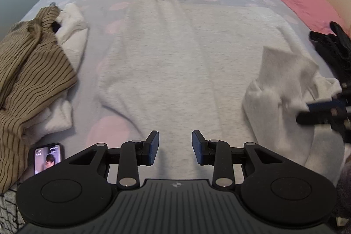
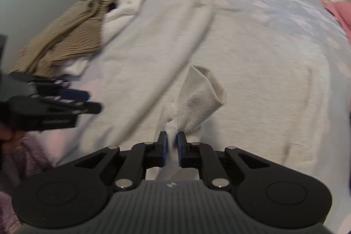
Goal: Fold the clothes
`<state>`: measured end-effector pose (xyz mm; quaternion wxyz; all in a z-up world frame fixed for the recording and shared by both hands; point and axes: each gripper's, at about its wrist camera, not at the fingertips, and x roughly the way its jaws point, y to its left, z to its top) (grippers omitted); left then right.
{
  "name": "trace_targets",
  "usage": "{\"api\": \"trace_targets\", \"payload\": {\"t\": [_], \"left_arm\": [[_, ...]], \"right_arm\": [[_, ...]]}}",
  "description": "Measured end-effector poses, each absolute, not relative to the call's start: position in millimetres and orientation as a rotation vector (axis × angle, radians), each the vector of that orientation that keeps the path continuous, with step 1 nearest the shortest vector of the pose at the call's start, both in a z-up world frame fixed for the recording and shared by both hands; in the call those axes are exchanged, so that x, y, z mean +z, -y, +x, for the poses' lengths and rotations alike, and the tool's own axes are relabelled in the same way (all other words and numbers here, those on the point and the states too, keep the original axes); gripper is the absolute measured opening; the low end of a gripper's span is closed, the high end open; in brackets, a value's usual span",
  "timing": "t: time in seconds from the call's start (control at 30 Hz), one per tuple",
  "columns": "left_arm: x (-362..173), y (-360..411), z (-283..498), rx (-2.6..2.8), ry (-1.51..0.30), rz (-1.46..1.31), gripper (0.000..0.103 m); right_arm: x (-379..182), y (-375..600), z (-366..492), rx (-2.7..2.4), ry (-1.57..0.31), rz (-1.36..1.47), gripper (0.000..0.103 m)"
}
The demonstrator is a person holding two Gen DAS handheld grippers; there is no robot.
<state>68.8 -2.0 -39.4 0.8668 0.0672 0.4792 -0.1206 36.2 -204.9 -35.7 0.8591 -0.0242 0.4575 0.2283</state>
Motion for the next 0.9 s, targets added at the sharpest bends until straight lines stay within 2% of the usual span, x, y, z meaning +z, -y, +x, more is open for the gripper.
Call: {"api": "trace_targets", "payload": {"t": [0.03,0.13,0.2,0.47,0.5,0.57,0.7,0.9], "left_arm": [[-39,-1,70,-0.238,-1.006,0.132,0.031],[-38,-8,73,-0.203,-1.005,0.115,0.031],[-37,-12,74,-0.187,-1.003,0.109,0.031],[-32,-17,77,-0.186,-0.976,0.050,0.032],[-32,-18,77,-0.186,-0.973,0.042,0.033],[-30,-19,78,-0.187,-0.966,0.027,0.046],[-29,-19,79,-0.192,-0.958,0.002,0.050],[-53,2,92,-0.213,-1.031,0.037,0.050]], "right_arm": [[-36,199,32,0.516,-0.967,-0.056,0.013],[-35,187,24,0.591,-0.970,-0.073,0.024],[-34,182,20,0.633,-0.967,-0.082,0.042],[-34,182,18,0.619,-0.969,-0.137,0.047],[-36,184,20,0.603,-0.979,-0.147,0.047],[-40,187,22,0.570,-0.996,-0.164,0.048],[-43,202,26,0.500,-1.007,-0.171,0.050],[-43,218,31,0.427,-1.002,-0.183,0.056]]}}
